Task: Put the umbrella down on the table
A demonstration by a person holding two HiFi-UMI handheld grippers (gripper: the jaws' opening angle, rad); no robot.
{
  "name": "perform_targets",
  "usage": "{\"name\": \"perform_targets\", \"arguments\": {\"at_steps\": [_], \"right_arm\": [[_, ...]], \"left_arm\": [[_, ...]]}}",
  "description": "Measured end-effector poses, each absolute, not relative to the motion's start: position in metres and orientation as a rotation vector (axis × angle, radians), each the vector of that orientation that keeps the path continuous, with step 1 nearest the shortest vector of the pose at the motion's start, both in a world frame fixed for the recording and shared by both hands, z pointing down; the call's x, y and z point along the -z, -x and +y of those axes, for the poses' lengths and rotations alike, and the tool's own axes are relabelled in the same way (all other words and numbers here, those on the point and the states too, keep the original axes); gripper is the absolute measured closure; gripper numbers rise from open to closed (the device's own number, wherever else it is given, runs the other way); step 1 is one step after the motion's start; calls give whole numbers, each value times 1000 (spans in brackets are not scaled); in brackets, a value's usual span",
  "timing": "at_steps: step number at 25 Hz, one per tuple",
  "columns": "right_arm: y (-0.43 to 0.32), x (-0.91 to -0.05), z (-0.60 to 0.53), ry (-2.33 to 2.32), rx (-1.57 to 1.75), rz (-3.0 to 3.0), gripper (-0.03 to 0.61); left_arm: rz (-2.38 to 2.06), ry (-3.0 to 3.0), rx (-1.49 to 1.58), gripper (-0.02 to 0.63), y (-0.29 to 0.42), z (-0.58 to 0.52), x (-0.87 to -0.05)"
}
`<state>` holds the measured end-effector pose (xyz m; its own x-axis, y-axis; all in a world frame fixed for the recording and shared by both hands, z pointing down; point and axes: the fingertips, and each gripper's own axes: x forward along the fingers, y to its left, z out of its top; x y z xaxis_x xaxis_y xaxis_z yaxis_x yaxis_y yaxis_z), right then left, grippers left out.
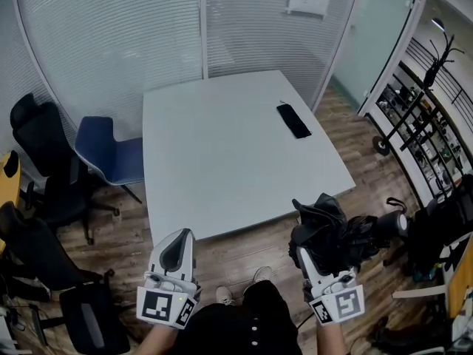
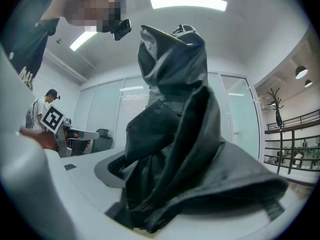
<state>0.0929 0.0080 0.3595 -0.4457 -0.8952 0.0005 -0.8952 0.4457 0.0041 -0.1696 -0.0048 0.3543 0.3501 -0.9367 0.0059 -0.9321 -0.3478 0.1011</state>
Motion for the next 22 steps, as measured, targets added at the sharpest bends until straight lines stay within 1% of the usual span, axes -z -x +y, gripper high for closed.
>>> {"name": "perform_targets", "arguments": {"at_steps": [11, 22], "right_arm": [[-97, -368, -43, -1612, 10, -2693, 270], [-120, -370, -132, -1548, 11, -2717, 272]], "left_arm": [[-1783, -2506, 94, 600, 162, -42, -355], [-1809, -2483, 80, 600, 136, -126, -357]]}}
